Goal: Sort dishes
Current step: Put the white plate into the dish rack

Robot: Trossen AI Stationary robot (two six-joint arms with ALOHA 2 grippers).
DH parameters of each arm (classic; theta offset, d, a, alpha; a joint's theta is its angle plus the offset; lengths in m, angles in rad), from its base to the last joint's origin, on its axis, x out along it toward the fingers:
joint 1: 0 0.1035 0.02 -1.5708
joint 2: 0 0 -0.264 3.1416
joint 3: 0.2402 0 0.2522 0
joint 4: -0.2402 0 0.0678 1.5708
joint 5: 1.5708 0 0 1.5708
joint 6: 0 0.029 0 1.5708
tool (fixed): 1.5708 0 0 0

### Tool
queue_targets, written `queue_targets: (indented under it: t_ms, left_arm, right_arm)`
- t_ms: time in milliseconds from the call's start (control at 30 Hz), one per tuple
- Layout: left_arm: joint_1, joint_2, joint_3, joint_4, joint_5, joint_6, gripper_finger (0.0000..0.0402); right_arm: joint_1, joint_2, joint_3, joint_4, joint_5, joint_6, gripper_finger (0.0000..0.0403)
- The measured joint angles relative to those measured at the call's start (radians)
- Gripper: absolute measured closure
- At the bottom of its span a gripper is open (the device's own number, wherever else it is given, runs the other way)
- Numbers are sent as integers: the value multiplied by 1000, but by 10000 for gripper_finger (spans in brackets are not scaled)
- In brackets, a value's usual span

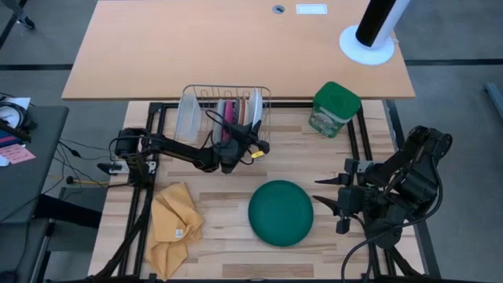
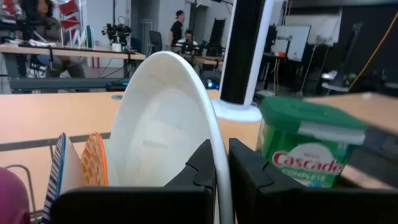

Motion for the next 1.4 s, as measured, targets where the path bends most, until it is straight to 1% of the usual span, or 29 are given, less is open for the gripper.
queue_targets:
  t_ms: [300,600,800,967,1233,1400]
  left_arm:
    - [-18,1,0,-151,0,-44,390]
    - [-18,-2,2,-198,1,-98,388]
    - [-18,-2,1,-201,-1,-101,382]
    - [-18,-2,0,-203,-1,-81,368]
    - [-17,1,-3,-205,-26,-51,332]
    - [-25,2,-3,-200,-34,-35,323]
  right_arm:
    - [0,0,0,-1,0,0,223]
    - [0,0,0,-1,0,0,223]
    - [0,0,0,-1,0,0,223]
    - [0,0,0,-1,0,0,223]
    - [0,0,0,-1,0,0,223]
    - [0,0,0,-1,0,0,223]
